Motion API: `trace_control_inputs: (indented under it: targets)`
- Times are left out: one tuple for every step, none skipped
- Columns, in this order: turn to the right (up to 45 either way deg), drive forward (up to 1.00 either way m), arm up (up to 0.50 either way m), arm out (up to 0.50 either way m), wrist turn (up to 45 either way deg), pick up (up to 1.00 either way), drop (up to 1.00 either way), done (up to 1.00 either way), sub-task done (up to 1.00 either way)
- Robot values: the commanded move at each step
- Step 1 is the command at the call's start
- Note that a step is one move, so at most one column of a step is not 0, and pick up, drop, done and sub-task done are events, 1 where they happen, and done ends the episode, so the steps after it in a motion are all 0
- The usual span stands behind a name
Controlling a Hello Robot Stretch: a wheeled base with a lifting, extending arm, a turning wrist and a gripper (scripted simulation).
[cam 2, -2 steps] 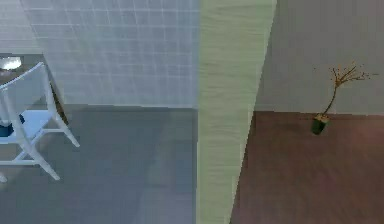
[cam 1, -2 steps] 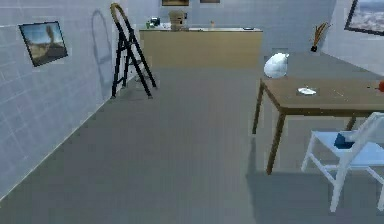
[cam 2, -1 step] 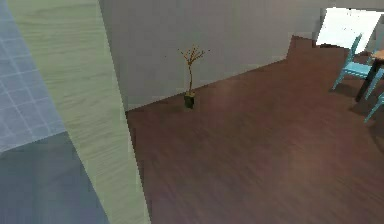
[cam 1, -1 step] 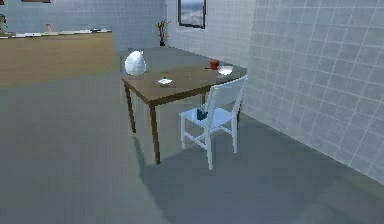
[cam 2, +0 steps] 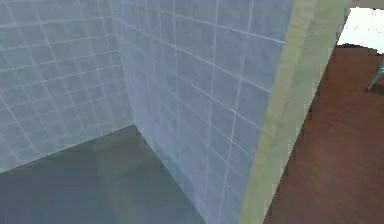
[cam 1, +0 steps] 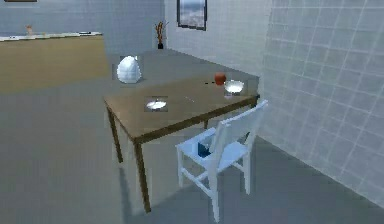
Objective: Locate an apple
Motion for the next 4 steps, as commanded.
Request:
trace_control_inputs:
  targets:
    - [33.0, 0.00, 0.00, 0.00, 0.0, 0.00, 0.00, 0.00, 0.00]
    - [3.0, 0.00, 0.00, 0.00, 0.0, 0.00, 0.00, 0.00, 0.00]
    - [0.0, 1.00, 0.00, 0.00, 0.0, 0.00, 0.00, 0.00, 0.00]
    - [3.0, 0.00, 0.00, 0.00, 0.0, 0.00, 0.00, 0.00, 0.00]
